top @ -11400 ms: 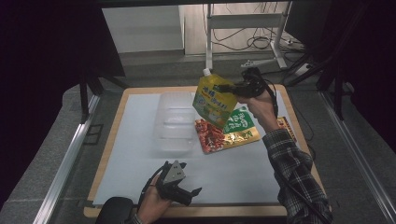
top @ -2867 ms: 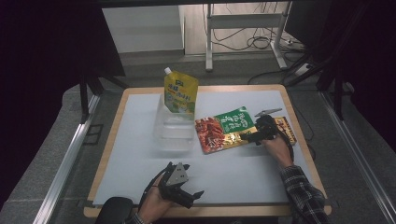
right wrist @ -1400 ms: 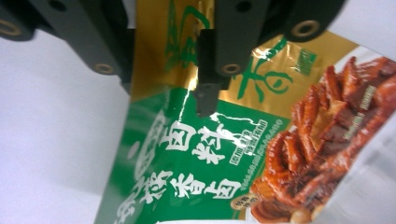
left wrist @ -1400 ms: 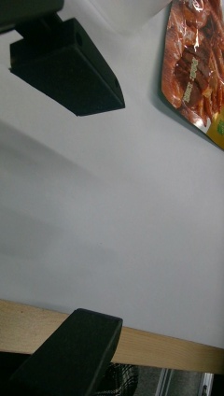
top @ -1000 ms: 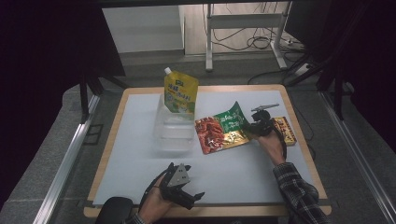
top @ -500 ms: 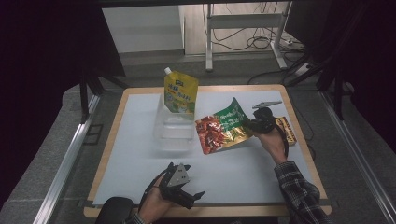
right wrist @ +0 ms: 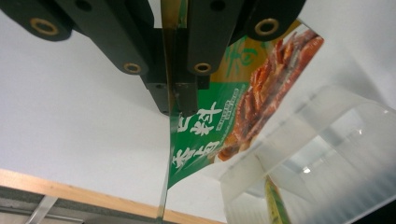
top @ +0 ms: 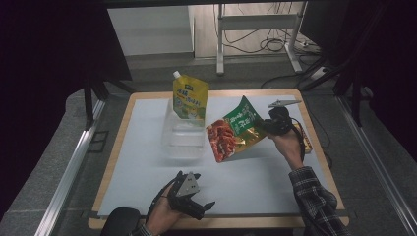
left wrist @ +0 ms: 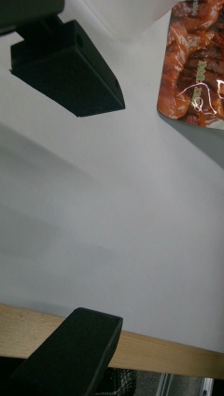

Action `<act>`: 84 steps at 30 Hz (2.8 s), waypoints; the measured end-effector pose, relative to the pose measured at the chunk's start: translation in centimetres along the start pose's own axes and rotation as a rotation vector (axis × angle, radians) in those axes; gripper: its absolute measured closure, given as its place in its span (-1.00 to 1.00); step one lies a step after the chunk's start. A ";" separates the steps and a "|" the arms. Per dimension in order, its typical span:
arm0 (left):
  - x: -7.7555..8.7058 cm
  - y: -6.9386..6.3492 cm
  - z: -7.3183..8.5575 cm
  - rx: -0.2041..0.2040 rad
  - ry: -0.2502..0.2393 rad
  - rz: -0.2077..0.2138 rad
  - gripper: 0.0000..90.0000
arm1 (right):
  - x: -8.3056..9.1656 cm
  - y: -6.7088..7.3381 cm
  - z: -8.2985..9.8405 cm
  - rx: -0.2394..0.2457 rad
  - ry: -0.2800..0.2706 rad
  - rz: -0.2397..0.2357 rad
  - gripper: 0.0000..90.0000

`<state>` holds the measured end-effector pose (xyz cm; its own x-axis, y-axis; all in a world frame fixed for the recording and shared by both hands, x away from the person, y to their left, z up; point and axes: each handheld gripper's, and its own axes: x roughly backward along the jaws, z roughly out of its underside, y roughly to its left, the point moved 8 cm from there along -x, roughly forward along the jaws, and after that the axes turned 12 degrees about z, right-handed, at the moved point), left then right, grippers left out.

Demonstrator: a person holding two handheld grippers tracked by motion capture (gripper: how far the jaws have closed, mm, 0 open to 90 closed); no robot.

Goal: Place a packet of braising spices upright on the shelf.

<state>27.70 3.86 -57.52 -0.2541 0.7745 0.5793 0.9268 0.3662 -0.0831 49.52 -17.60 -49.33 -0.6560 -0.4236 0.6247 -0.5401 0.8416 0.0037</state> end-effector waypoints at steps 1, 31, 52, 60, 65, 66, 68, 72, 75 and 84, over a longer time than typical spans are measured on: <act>0.0 0.0 0.0 0.000 0.000 0.000 -0.98 | 0.1 0.0 -0.1 0.001 0.001 -0.002 0.98; 0.1 -0.1 -0.2 -0.004 -0.011 0.002 -0.97 | 3.7 4.0 -6.0 0.128 -0.043 -0.026 0.98; 0.2 -0.2 -0.3 -0.007 -0.015 0.000 -0.97 | 4.8 4.7 -7.6 0.169 -0.059 -0.022 0.99; 0.2 -0.2 -0.3 -0.010 -0.017 -0.003 -0.97 | 5.6 4.7 -8.2 0.167 -0.072 -0.037 0.99; 0.2 -0.2 -0.3 -0.011 -0.021 -0.008 -0.97 | 6.1 5.2 -8.9 0.175 -0.084 -0.068 0.99; 0.2 -0.2 -0.4 -0.011 -0.022 -0.008 -0.97 | 6.2 5.4 -9.1 0.179 -0.084 -0.074 0.99; 0.2 -0.2 -0.4 -0.010 -0.025 -0.007 -0.97 | 6.3 5.8 -9.4 0.184 -0.091 -0.087 0.99; 0.2 -0.2 -0.4 -0.014 -0.028 -0.009 -0.97 | 6.5 6.5 -10.1 0.189 -0.100 -0.113 0.98; 0.3 -0.2 -0.5 -0.014 -0.031 -0.010 -0.97 | 6.6 7.1 -10.6 0.192 -0.110 -0.138 0.98; 0.3 -0.3 -0.5 -0.017 -0.032 -0.008 -0.97 | 6.4 8.5 -11.9 0.207 -0.125 -0.185 0.99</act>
<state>27.53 3.72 -56.96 -0.2703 0.7875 0.5539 0.9290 0.3644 -0.0648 46.98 -9.17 -36.05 -0.5892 -0.6121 0.5275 -0.7442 0.6654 -0.0591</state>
